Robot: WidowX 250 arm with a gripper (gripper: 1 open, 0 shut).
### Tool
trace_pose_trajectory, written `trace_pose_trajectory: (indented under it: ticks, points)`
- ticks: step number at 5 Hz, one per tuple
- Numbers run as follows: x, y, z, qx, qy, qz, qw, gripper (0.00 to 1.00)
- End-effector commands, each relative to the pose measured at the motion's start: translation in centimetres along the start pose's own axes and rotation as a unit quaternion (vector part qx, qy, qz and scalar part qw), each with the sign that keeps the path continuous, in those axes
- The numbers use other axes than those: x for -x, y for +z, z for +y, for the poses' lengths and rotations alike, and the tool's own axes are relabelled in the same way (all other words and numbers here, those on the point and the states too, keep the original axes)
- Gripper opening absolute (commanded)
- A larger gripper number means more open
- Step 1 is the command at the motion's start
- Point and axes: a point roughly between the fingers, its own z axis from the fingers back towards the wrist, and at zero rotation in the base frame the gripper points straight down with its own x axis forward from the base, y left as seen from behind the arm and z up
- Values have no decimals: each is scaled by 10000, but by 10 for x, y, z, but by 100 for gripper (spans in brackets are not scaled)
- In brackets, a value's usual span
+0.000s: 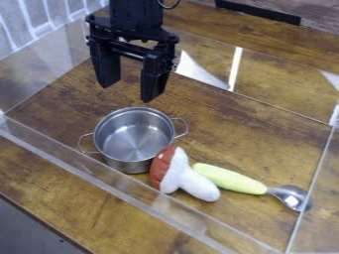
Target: Put the mushroom in the silver pot
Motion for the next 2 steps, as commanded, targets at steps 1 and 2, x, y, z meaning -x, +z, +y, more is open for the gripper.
trace_pose_trajectory:
  ticks: [1, 2]
  points:
    - [8, -1, -10, 11, -220, 131, 9997, 100]
    - [23, -1, -12, 49, -180, 224, 9996, 100]
